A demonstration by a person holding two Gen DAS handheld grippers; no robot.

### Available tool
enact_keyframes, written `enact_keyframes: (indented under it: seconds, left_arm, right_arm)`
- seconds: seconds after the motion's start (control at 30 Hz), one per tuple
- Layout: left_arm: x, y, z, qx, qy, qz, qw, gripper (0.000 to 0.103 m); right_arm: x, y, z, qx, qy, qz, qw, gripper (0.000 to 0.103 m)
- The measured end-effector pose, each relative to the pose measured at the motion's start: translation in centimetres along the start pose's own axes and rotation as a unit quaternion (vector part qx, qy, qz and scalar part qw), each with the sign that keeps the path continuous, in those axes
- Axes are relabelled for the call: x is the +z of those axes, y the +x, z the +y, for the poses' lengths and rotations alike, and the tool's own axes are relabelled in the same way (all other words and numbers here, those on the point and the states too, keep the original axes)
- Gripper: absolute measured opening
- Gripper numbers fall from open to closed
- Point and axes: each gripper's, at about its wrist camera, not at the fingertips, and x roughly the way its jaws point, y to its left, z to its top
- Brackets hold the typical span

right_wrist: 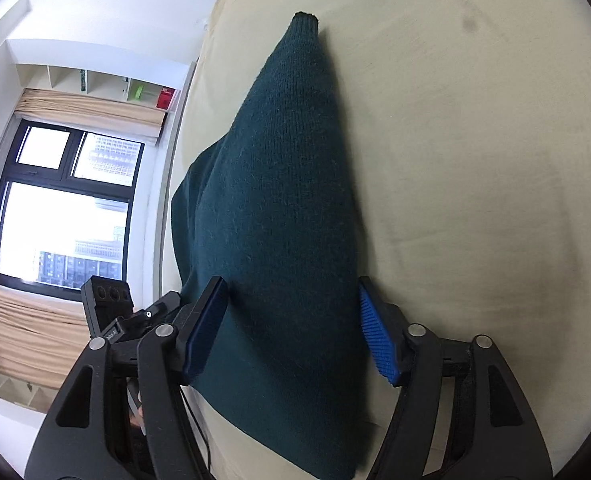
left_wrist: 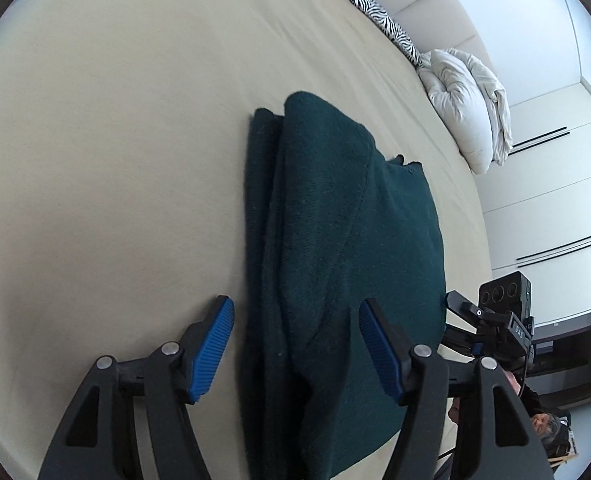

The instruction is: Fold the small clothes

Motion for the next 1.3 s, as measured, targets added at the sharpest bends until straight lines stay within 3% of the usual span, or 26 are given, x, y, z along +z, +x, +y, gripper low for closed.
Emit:
enact_keyframes:
  seconds: [0.13, 0.3, 0.33, 0.37, 0.4, 0.57, 0.8, 1.0, 1.2, 1.3]
  left_arm:
    - [0.3, 0.5, 0.0, -0.020, -0.018, 0.010, 0.9996, 0.067]
    - [0.8, 1.2, 0.5, -0.030, -0.034, 0.017, 0.9988, 0.067]
    - [1.0, 1.4, 0.4, -0.035, -0.040, 0.017, 0.9984, 0.062]
    - [1.1, 1.5, 0.5, -0.033, -0.043, 0.017, 0.9984, 0.044]
    - [1.4, 2.0, 0.3, -0.026, -0.046, 0.019, 0.9984, 0.038]
    - [0.7, 1.4, -1.0, -0.011, -0.030, 0.010, 0.9995, 0.027]
    - [-1.9, -1.6, -5.7, -0.012, 0.019, 0.001, 0.9997, 0.026]
    - [-7.1, -3.7, -9.4, -0.010, 0.075, 0.000, 0.9971, 0.026]
    - [-12.0, -1.2, -9.3, -0.003, 0.093, 0.030, 0.9952, 0.026]
    - [-12.8, 2.2, -7.8, 0.040, 0.089, 0.047, 0.9941, 0.030]
  right_arm:
    - [0.2, 0.3, 0.2, 0.015, 0.009, 0.007, 1.000, 0.071]
    - [0.2, 1.6, 1.1, 0.000, -0.009, 0.022, 1.000, 0.067]
    - [0.2, 1.9, 1.2, -0.009, -0.010, 0.023, 1.000, 0.065]
    - [0.4, 2.1, 1.5, -0.014, -0.010, 0.022, 1.000, 0.061]
    - [0.4, 2.3, 1.7, -0.020, -0.013, 0.023, 0.999, 0.054]
    - [-0.3, 1.6, 2.9, -0.049, -0.036, 0.011, 0.998, 0.042]
    - [-3.6, -3.3, 5.8, -0.045, -0.071, -0.011, 0.996, 0.038]
    - [-8.3, -8.7, 5.9, -0.031, -0.086, -0.021, 0.996, 0.038]
    - [-13.8, -12.0, 1.7, -0.018, -0.067, -0.026, 0.997, 0.039]
    - [-15.4, -10.8, -2.1, -0.036, -0.042, -0.011, 0.998, 0.041]
